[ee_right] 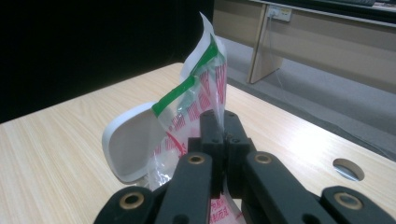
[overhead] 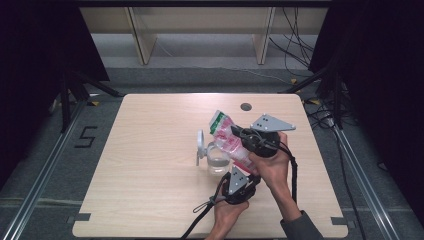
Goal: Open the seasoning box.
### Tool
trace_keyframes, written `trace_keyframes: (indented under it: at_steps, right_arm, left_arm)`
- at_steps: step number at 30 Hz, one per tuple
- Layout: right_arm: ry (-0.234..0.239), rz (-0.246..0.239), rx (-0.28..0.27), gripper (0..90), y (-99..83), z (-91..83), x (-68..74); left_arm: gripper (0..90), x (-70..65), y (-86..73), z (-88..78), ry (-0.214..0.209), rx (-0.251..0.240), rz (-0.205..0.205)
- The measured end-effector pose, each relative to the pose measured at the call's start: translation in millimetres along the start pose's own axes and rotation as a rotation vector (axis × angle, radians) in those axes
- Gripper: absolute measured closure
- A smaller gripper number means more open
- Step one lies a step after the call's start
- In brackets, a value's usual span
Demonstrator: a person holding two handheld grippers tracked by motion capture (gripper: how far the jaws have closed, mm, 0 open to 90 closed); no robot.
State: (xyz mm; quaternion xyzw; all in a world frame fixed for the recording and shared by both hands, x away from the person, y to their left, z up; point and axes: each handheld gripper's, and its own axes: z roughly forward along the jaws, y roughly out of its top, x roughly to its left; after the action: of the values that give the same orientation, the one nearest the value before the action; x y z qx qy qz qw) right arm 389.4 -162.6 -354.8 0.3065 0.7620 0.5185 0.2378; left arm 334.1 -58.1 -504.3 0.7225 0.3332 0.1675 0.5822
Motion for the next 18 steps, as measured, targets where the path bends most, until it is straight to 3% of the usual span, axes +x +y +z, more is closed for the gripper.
trace_keyframes:
  at_steps: [4, 9, 14, 15, 18]
  right_arm:
    - [0.001, 0.036, 0.005, 90.0, 0.3, 1.3, 0.8]
    - [-0.002, 0.004, 0.004, 90.0, 0.9, 2.9, -2.1]
    - [-0.004, -0.005, -0.003, 90.0, 1.3, 4.2, -2.4]
    - [-0.001, 0.017, 0.001, 90.0, 1.0, 4.1, -0.7]
    - [0.003, -0.004, -0.009, 90.0, 0.8, 5.9, -2.3]
  left_arm:
    - [81.0, 1.2, 1.6, 0.1, -0.006, 0.002, 0.01]
    - [81.0, 0.5, 2.7, 1.6, -0.016, -0.01, 0.002]
    - [80.9, 0.4, 3.4, 1.6, -0.01, -0.014, -0.009]
    - [80.9, 0.9, 3.5, 2.1, -0.017, -0.018, -0.004]
    - [80.9, 0.3, 3.7, 2.6, -0.013, -0.021, -0.007]
